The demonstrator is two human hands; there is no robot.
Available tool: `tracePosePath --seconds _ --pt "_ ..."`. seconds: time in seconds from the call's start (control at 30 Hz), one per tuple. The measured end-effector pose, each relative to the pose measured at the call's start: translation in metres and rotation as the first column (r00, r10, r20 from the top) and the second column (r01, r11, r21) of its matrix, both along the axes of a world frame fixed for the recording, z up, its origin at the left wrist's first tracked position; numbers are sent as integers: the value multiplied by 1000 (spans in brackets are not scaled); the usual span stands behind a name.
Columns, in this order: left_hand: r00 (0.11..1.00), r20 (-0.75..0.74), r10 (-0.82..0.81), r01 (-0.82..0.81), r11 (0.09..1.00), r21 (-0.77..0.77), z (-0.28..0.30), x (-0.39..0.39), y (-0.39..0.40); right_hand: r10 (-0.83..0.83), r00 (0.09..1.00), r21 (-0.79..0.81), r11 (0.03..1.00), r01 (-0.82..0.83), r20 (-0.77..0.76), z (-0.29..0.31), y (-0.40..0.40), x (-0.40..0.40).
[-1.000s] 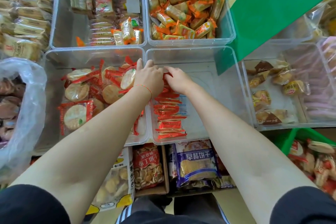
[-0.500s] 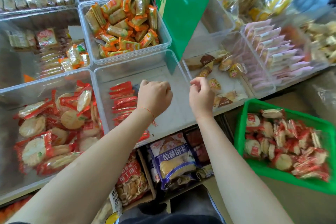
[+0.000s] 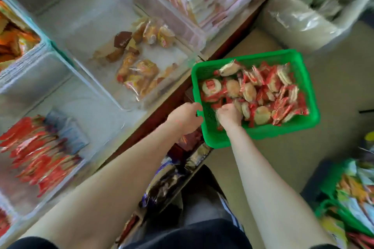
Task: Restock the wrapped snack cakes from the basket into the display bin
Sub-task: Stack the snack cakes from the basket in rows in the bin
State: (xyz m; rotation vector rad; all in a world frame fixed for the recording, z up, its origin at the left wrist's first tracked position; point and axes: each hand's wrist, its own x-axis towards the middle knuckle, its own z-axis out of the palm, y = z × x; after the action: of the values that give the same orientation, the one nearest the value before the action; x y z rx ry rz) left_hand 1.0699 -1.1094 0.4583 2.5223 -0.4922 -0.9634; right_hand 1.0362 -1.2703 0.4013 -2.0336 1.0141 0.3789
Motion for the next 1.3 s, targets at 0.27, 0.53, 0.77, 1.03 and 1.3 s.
tracePosePath --seconds 0.27,0.53,0.77,1.03,1.3 --pt "977 -115 179 -173 983 60 -34 27 -27 -278 956 431 854 291 -95 -24 -23 47" --pt "960 -77 268 -265 963 42 -34 36 -25 -419 881 520 714 468 -218 -40 -12 75" --pt "970 -108 219 -215 975 46 -25 38 -31 -325 946 457 842 285 10 7 -34 48" --pt "593 -530 607 -792 321 -519 60 34 7 145 936 492 819 -296 322 118 -15 51" --pt "518 -578 630 -828 200 -524 106 -5 172 414 770 314 740 -595 486 153 159 75"
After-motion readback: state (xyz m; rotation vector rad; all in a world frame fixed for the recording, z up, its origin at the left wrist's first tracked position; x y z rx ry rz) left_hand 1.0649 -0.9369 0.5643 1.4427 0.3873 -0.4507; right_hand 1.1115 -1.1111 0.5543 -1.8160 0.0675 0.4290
